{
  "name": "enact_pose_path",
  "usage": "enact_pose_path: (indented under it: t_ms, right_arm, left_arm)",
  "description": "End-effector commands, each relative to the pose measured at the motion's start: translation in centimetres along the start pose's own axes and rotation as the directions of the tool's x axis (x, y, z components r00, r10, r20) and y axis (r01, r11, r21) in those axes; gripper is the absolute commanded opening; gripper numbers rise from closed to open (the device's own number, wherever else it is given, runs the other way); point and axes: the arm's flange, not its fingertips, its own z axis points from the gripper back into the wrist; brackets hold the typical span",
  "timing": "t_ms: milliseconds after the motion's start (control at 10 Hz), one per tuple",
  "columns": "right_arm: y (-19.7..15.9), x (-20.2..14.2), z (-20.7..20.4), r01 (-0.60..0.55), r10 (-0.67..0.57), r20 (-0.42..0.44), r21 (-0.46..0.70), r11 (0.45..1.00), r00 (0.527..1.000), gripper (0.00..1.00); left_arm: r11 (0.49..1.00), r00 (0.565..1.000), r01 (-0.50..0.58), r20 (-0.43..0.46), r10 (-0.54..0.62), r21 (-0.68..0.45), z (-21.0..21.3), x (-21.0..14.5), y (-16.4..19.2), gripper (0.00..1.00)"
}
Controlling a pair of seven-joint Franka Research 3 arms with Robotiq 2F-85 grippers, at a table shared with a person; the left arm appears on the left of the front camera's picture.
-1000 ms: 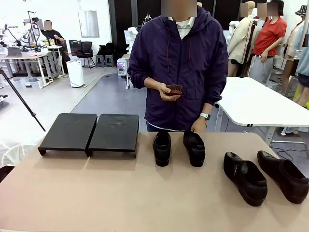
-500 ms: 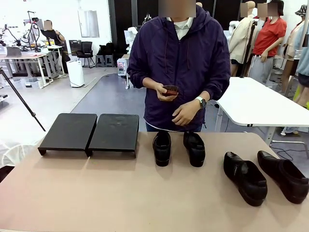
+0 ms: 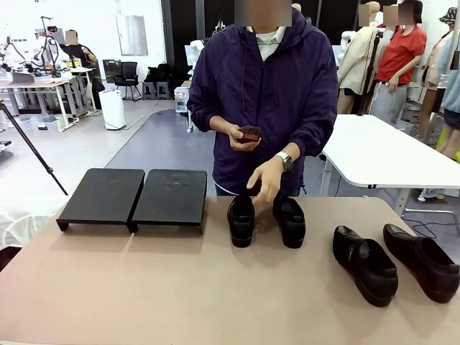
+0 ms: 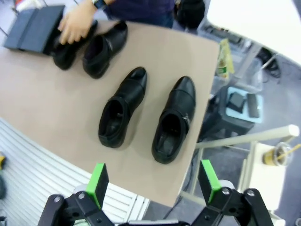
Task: Organize the shoes by placing them on the stand.
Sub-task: Pick up one Shoe and place it in the middle of the table.
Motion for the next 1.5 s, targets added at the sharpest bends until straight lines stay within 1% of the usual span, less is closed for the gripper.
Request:
enact_pose_path:
  t_ms: [0,100,200,300,400,500,600,700,800,900,1100,1200,1400]
  right_arm:
    - [2.9,3.0,-2.2,0.014,-0.013,-0.053,0.015,1.000,0.999,1.00]
    - [5.0,4.4,-3.8,0.015,-0.015,-0.046,-0.005,1.000,0.999,1.00]
    - [6.8,5.9,-5.6,-0.017,0.017,-0.065,0.010,1.000,0.998,1.00]
    - [8.0,6.9,-6.7,-0.017,0.017,-0.085,0.006,1.000,0.996,1.00]
    - [8.7,7.9,-7.6,-0.022,0.022,-0.073,0.000,1.000,0.997,1.00]
    - [8.6,8.4,-7.8,-0.028,0.030,-0.085,0.023,0.999,0.996,1.00]
    - [8.4,8.5,-8.0,-0.028,0.031,-0.094,0.032,0.999,0.995,1.00]
    - [8.6,8.7,-9.2,-0.042,0.044,-0.116,0.024,0.999,0.992,1.00]
    - [9.2,8.8,-11.5,-0.049,0.050,-0.181,0.007,0.999,0.982,1.00]
    - [9.8,8.6,-13.9,-0.049,0.038,-0.255,-0.034,0.998,0.966,1.00]
    - [10.3,7.7,-17.9,-0.009,-0.033,-0.326,-0.128,0.992,0.945,1.00]
    - [10.4,7.2,-19.5,-0.009,-0.048,-0.374,-0.151,0.989,0.926,1.00]
    - [10.9,5.4,-23.2,0.009,-0.084,-0.404,-0.184,0.983,0.911,1.00]
  left_arm:
    - [1.000,1.000,-0.004,0.000,0.004,0.003,-0.1,0.0,0.0,1.00]
    - [1.000,1.000,-0.004,0.000,0.004,0.003,-0.1,0.0,0.0,1.00]
    - [1.000,1.000,-0.004,0.000,0.004,0.003,-0.1,0.0,0.0,1.00]
    - [1.000,1.000,-0.004,0.000,0.004,0.003,-0.1,0.0,0.0,1.00]
    - [1.000,1.000,-0.004,0.000,0.004,0.003,-0.1,0.0,0.0,1.00]
    - [1.000,1.000,-0.004,0.000,0.004,0.003,-0.1,0.0,0.0,1.00]
    - [1.000,1.000,-0.004,0.000,0.004,0.003,-0.1,0.0,0.0,1.00]
    - [1.000,1.000,-0.004,0.000,0.004,0.003,-0.1,0.0,0.0,1.00]
    - [1.000,1.000,-0.004,0.000,0.004,0.003,-0.1,0.0,0.0,1.00]
    - [1.000,1.000,-0.004,0.000,0.004,0.003,-0.1,0.0,0.0,1.00]
    - [1.000,1.000,-0.004,0.000,0.004,0.003,-0.1,0.0,0.0,1.00]
    - [1.000,1.000,-0.004,0.000,0.004,0.003,-0.1,0.0,0.0,1.00]
    - [1.000,1.000,-0.004,0.000,0.004,0.003,-0.1,0.0,0.0,1.00]
